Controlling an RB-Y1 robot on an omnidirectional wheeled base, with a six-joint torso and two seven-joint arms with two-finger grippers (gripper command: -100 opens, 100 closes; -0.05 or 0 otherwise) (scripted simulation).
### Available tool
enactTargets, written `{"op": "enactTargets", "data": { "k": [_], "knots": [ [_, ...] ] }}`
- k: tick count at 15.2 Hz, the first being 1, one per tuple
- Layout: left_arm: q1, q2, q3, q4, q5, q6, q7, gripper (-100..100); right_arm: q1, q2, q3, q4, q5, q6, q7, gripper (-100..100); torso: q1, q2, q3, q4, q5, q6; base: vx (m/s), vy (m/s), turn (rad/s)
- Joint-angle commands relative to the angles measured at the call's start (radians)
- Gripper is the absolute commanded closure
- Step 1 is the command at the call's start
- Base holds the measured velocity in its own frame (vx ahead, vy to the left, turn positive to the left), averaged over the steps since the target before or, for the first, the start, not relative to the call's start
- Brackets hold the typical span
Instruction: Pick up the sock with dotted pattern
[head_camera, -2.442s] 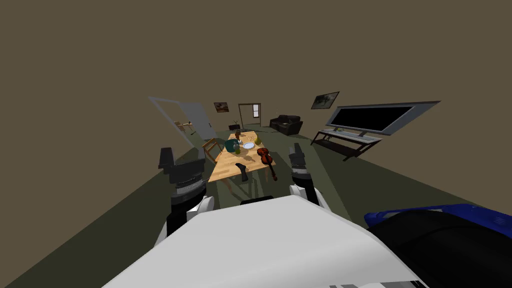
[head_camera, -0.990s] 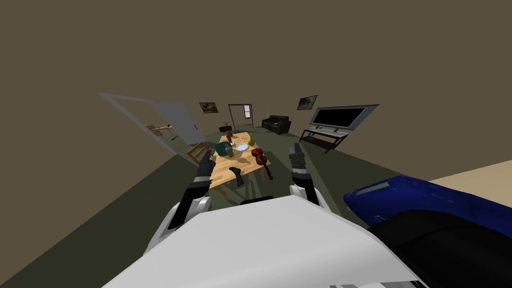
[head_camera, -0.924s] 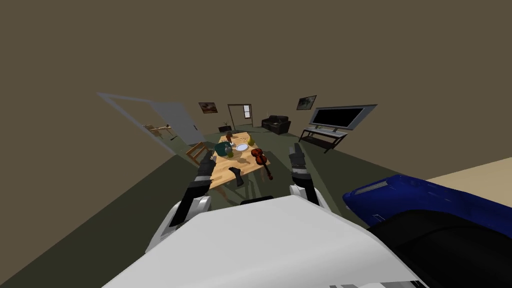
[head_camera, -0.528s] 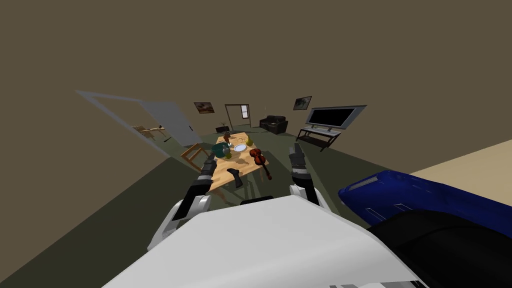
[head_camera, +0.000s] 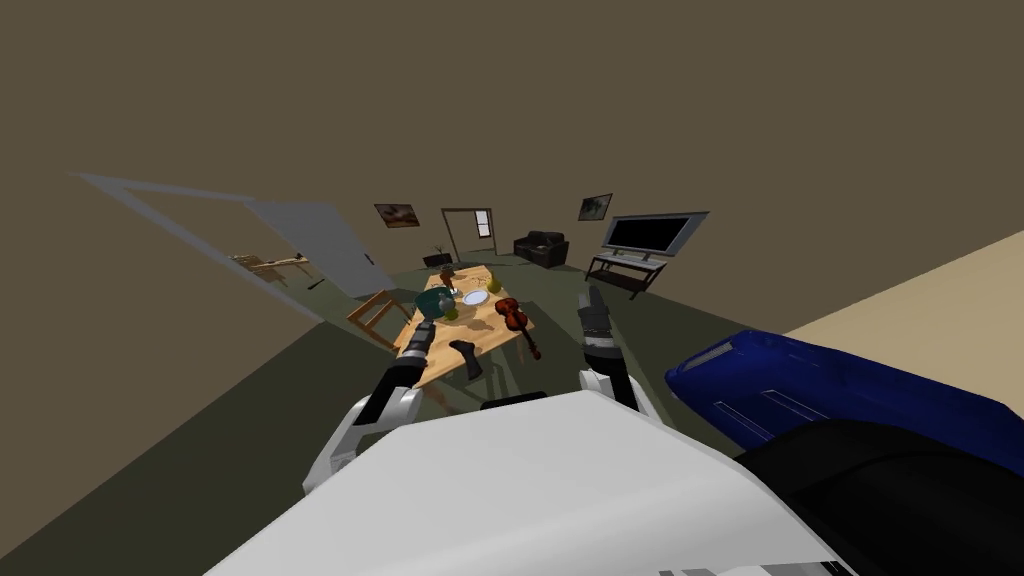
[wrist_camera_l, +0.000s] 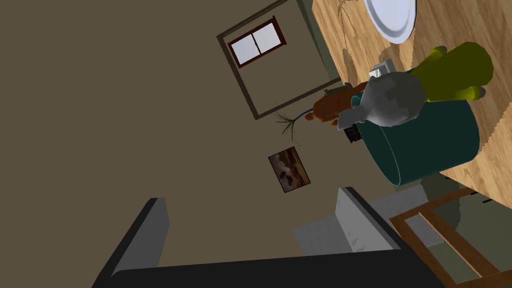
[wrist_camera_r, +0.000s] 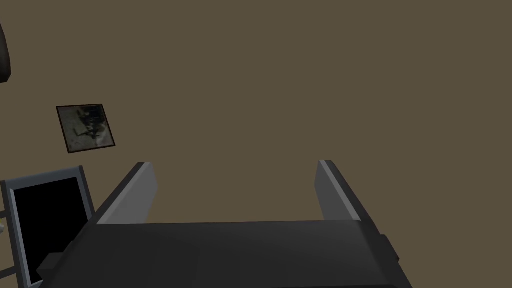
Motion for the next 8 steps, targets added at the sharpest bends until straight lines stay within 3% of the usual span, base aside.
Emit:
{"op": "enactTargets", "data": {
  "k": [1,2,5,6,8],
  "knots": [
    [0.002,-0.001,-0.002,-0.002,0.002,0.046,-0.015,-100,0.0,0.0,0.0,0.0,0.0,0.0,0.0,0,0.0,0.0,0.0,0.0,0.0,0.0,0.009,0.007,-0.07],
    [-0.009,0.007,0.0,0.021,0.013,0.069,-0.049,-100,0.0,0.0,0.0,0.0,0.0,0.0,0.0,0,0.0,0.0,0.0,0.0,0.0,0.0,0.013,0.006,-0.146],
    [-0.009,0.007,0.0,0.021,0.013,0.111,-0.049,-100,0.0,0.0,0.0,0.0,0.0,0.0,0.0,0,0.0,0.0,0.0,0.0,0.0,0.0,0.01,0.008,-0.056],
    [-0.02,0.014,0.002,0.044,0.024,0.15,-0.083,-100,0.0,0.0,0.0,0.0,0.0,0.0,0.0,0,0.0,0.0,0.0,0.0,0.0,-0.001,0.009,0.001,-0.127],
    [-0.02,0.014,0.002,0.044,0.024,0.177,-0.083,-100,0.0,0.0,0.0,0.0,0.0,0.0,0.0,0,0.0,0.0,0.0,0.0,0.0,0.0,0.011,0.007,-0.113]
  ]
}}
